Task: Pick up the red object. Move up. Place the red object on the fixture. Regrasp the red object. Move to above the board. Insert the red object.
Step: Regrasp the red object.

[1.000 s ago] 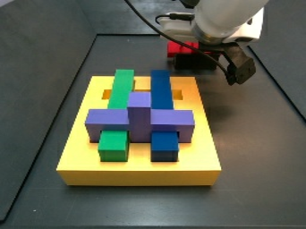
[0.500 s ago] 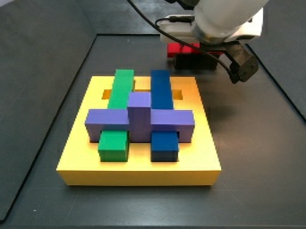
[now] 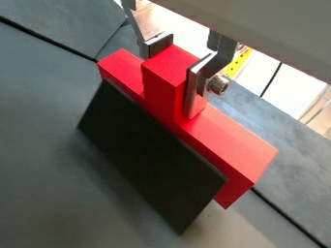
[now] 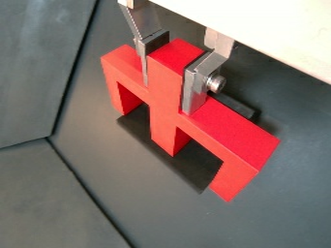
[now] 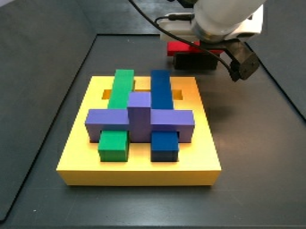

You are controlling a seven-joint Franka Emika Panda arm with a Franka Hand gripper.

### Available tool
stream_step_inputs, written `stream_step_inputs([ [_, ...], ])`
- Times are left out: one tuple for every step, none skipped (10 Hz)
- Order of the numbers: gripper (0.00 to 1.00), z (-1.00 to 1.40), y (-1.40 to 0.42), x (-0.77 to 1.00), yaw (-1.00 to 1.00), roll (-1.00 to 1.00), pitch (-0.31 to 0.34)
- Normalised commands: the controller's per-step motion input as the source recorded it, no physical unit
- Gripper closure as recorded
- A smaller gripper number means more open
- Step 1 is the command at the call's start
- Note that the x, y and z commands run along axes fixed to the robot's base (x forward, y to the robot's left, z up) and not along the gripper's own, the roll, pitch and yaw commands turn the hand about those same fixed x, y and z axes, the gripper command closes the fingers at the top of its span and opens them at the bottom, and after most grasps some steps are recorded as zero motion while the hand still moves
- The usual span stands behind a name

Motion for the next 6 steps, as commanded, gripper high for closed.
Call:
stream_step_inputs([
  [1.00,0.00,0.00,0.00,0.00,0.00,0.000],
  [1.00,0.00,0.00,0.00,0.00,0.00,0.000],
  [1.00,0.00,0.00,0.00,0.00,0.00,0.000],
  [1.00,0.00,0.00,0.00,0.00,0.00,0.000],
  [1.00,0.00,0.00,0.00,0.00,0.00,0.000],
  [1.00,0.00,0.00,0.00,0.00,0.00,0.000],
])
